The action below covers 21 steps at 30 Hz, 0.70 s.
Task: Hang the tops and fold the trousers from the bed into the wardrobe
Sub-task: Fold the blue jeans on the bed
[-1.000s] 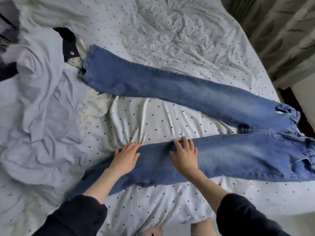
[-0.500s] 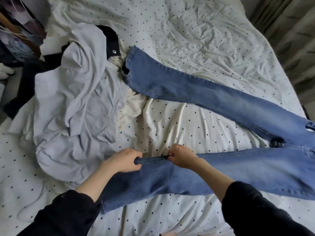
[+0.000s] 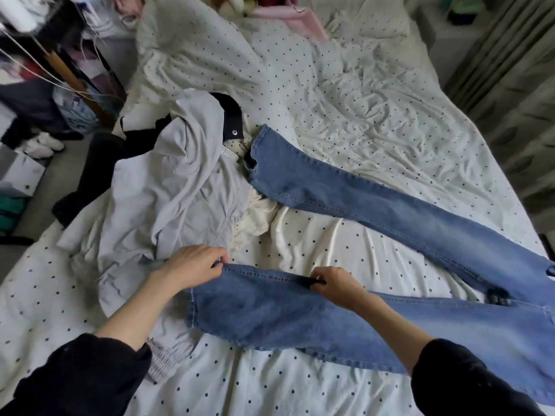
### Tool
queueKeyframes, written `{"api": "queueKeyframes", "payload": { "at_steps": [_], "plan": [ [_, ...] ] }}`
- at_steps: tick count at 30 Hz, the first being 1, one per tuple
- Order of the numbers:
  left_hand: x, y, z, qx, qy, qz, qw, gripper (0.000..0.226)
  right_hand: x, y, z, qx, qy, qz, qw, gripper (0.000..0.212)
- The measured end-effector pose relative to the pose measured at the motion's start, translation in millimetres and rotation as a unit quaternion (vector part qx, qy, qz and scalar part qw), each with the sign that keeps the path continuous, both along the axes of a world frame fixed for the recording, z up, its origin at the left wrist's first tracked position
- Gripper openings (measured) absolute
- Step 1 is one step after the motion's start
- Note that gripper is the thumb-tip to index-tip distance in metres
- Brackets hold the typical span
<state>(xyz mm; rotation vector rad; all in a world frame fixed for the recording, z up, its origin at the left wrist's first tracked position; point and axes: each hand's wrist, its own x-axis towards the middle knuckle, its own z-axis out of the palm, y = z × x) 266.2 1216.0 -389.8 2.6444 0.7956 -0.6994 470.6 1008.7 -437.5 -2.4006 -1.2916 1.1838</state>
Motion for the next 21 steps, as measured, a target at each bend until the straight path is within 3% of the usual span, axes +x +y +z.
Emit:
{"api": "queueKeyframes", "payload": {
  "at_steps": [6, 10, 14, 18, 21],
  "plan": [
    [37, 39, 3, 0.096, -0.079, 0.034, 0.992, 0.023, 27, 24, 2, 0.101, -0.023, -0.103, 0.989, 0.013],
    [75, 52, -22, 0.161, -0.054, 0.016, 0.985, 0.024, 44, 45, -17, 0.068, -0.066, -0.073, 0.993, 0.031],
    [112, 78, -47, 0.245, -0.222, -0.012, 0.944, 0.057, 66, 73, -35, 0.078, -0.216, -0.025, 0.973, 0.049],
    [154, 115, -74, 0.102, -0.229, 0.168, 0.954, 0.062, 93, 105, -56, 0.043, -0.24, 0.012, 0.97, 0.057],
    [161, 124, -82, 0.105, -0.227, 0.155, 0.956, 0.042, 102, 115, -70, -0.015, -0.252, 0.032, 0.967, 0.062]
  ]
}}
